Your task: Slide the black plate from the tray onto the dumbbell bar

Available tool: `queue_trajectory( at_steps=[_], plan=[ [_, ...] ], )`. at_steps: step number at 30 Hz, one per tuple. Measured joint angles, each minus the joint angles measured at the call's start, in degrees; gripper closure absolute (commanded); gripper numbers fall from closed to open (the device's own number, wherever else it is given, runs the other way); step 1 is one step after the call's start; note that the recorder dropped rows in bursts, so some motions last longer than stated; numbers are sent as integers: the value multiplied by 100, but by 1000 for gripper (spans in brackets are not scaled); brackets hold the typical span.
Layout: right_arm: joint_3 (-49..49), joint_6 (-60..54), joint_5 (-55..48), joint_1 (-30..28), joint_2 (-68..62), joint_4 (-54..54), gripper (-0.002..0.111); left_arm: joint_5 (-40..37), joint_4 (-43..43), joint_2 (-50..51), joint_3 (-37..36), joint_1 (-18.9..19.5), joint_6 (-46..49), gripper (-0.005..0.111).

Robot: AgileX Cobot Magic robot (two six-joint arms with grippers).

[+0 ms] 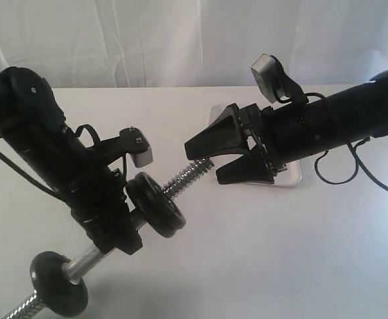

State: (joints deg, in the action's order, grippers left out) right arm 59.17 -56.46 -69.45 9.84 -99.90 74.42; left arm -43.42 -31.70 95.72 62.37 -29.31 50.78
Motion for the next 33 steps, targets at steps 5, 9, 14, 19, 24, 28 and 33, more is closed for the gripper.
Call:
queue_trajectory(
  at_steps=[5, 9, 14, 19, 24, 28, 33],
  plan=[
    [0, 0, 0, 0, 0, 118, 3, 144, 153, 0, 0, 0, -847, 107],
    [0, 9, 0, 0, 9, 145, 11, 242, 200, 51, -9, 0, -1148, 107],
    [0, 194, 0, 0, 9, 155, 76, 420, 200, 277, -9, 0, -1395, 107],
    [0, 408, 0, 0, 9, 153, 108, 514, 125, 510, -9, 0, -1693, 107],
    [0, 511, 0, 0, 71, 153, 108, 678, 86, 579, -9, 0, -1818, 107],
    [0, 511, 0, 0, 326, 153, 108, 825, 97, 579, -9, 0, -1985, 107],
    [0, 511, 0, 0, 756, 153, 108, 967, 87, 579, -9, 0, -2204, 107]
  ],
)
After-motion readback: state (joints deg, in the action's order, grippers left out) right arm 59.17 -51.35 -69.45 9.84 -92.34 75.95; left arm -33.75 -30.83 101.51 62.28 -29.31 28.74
